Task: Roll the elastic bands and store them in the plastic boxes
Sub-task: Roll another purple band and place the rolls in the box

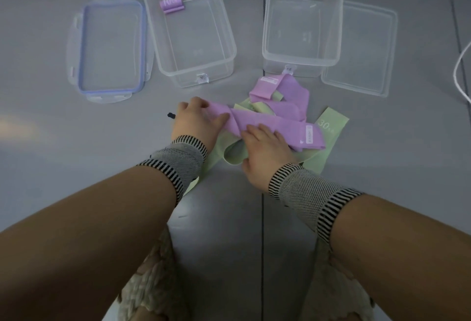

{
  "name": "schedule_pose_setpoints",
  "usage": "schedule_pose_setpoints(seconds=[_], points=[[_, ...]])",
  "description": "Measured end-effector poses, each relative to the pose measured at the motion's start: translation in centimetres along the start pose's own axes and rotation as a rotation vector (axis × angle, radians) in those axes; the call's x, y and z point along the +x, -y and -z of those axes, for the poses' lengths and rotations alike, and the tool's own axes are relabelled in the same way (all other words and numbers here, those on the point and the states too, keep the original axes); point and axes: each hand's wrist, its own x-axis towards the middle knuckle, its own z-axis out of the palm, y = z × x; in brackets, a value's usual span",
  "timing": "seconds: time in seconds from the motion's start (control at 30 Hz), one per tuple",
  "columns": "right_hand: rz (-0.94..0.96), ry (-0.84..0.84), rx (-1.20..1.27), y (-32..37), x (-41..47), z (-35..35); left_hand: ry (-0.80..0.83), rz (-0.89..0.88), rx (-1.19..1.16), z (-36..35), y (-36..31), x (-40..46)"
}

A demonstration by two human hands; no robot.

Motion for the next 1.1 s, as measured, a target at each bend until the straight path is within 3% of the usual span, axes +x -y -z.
schedule_pose_setpoints(seconds=[0.17,0.27,0.33,0.43,0.5,0.6,0.73,0.87,1.1], points=[[0.011,0.019,-0.040,0.0,-0.2,-0.3,0.004,-0.114,0.226,-1.0,0.3,0.8],[0.011,0.021,-0.009,-0.2,-0.1,-0.5,-0.007,-0.244,0.160,-0.7,0.5,1.0],[-0.002,0.018,0.032,-0.5,0.0,-0.6,0.032,-0.186,0.017,-0.3,0.5,1.0],[-0.030,0.002,0.108,-0.8,0.2,-0.4,0.065,0.079,-0.313,0.1,0.4,1.3],[-0.056,-0.005,0.185,-0.9,0.2,-0.2,0.148,0.231,-0.532,0.3,0.3,1.4],[-0.083,-0.023,0.276,-0.9,0.4,0.2,0.332,0.324,-0.763,0.5,0.0,0.7],[-0.129,-0.041,0.373,-0.7,0.6,0.3,0.469,0.369,-0.876,1.6,-1.0,-0.2],[-0.129,-0.045,0.418,-0.6,0.5,0.5,0.557,0.352,-0.840,2.0,-1.6,-0.7],[-0.097,-0.042,0.417,-0.6,0.7,0.2,0.567,0.269,-0.827,1.6,-1.5,-1.1]])
